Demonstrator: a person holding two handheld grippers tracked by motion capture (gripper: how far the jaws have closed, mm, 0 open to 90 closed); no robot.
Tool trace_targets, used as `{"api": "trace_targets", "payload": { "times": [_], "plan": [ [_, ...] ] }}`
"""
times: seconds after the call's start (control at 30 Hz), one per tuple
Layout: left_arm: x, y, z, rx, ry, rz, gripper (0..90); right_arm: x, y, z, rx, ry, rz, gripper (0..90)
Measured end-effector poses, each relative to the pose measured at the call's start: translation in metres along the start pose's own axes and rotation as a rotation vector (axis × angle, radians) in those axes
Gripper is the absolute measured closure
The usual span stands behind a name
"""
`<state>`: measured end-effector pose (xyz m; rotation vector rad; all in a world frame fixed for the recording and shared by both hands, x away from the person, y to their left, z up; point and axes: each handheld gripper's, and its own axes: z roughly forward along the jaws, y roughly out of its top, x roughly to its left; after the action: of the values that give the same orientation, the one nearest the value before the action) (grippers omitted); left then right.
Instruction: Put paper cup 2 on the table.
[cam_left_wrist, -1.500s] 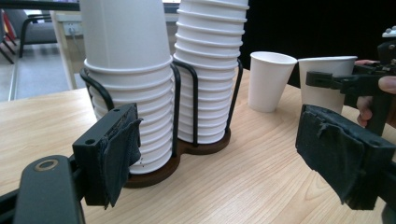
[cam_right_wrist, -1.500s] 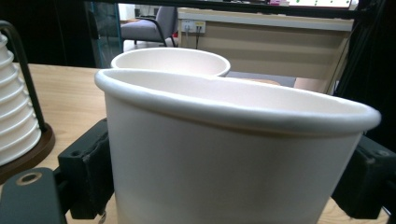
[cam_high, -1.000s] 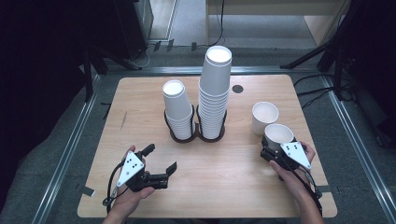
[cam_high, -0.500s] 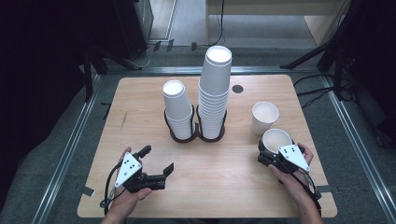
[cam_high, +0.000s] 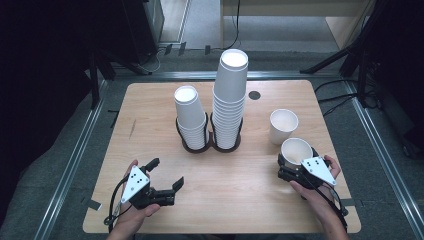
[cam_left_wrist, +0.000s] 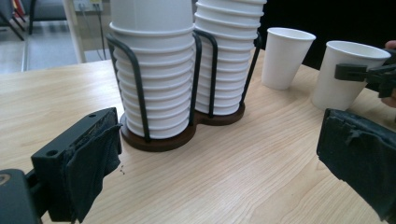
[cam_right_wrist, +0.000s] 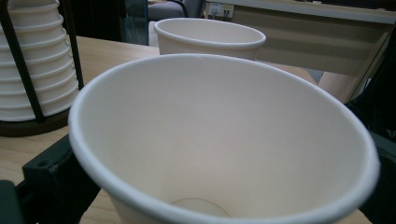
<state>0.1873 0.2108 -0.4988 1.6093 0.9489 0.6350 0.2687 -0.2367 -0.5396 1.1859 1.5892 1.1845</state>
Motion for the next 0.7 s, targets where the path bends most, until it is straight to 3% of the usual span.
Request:
{"api": "trace_targets", "payload": {
  "times": [0.33, 0.7],
  "plan": [
    [0.007, -0.008, -0.010, 0.009, 0.043, -0.006, 0.0, -0.005, 0.001, -0.015, 0.005, 0.025, 0.002, 0.0],
    [0.021, -0.017, -0.023, 0.022, 0.097, -0.033, 0.0, -0.012, 0.000, -0.042, -0.010, 0.043, -0.043, 0.0]
  ]
}}
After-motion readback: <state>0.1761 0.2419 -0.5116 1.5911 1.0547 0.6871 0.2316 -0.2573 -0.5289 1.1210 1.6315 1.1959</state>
